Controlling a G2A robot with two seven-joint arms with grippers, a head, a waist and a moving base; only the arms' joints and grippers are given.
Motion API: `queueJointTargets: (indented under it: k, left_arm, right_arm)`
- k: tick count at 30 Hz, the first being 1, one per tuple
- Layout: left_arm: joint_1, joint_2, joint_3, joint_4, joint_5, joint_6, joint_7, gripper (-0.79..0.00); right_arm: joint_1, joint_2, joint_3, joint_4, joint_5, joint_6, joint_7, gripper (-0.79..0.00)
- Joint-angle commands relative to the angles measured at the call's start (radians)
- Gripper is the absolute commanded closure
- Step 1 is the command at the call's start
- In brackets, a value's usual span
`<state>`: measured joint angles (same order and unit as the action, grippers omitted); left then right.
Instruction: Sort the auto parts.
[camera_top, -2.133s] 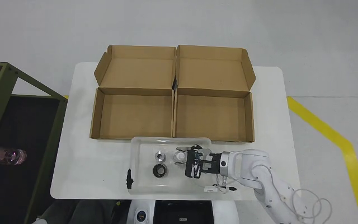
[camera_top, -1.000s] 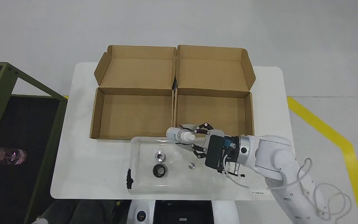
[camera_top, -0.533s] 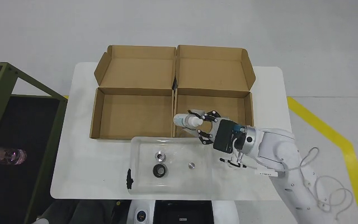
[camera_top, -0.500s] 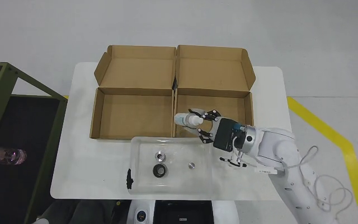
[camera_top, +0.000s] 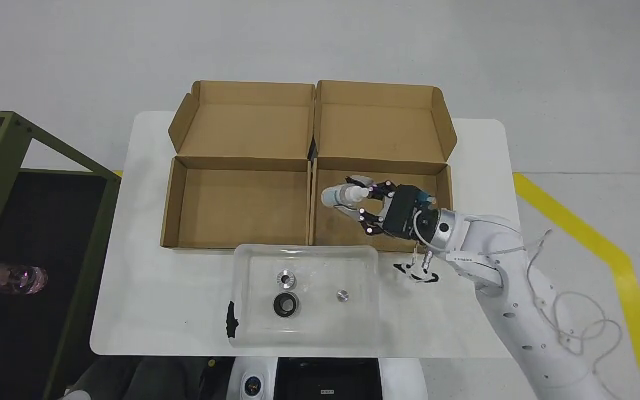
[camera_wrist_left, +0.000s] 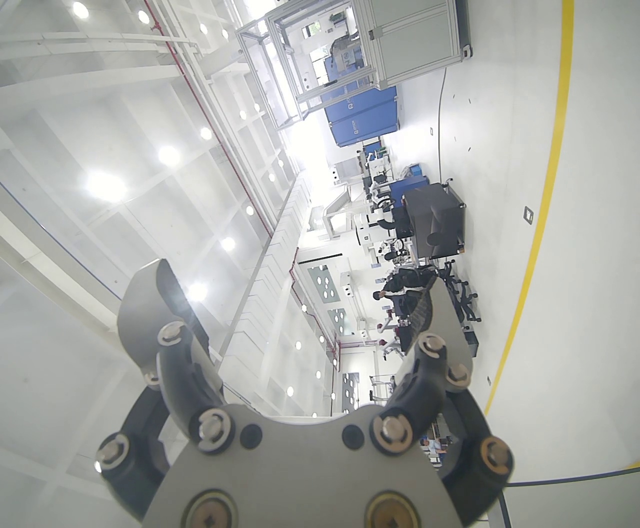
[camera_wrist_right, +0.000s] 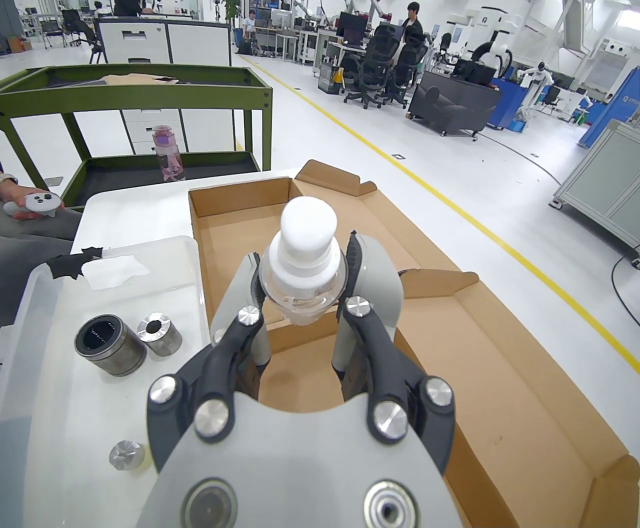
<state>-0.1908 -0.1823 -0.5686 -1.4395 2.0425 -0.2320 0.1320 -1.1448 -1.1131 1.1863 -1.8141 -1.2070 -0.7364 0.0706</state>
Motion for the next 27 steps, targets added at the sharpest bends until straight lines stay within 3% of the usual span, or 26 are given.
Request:
queueJointTargets:
  k: [1,27]
  left_arm:
    - [0.000,0.000,0.000,0.000,0.000,0.000,0.000,-0.785]
    - [0.000,0.000,0.000,0.000,0.000,0.000,0.000,-0.785]
  right_arm:
    - [0.018,-0.003,-0.015,0.034,-0.002,0.006,0.010,0.000]
    - [0.213,-0.056,-0.184,0.387,0.013,0.091,0.065,0.000]
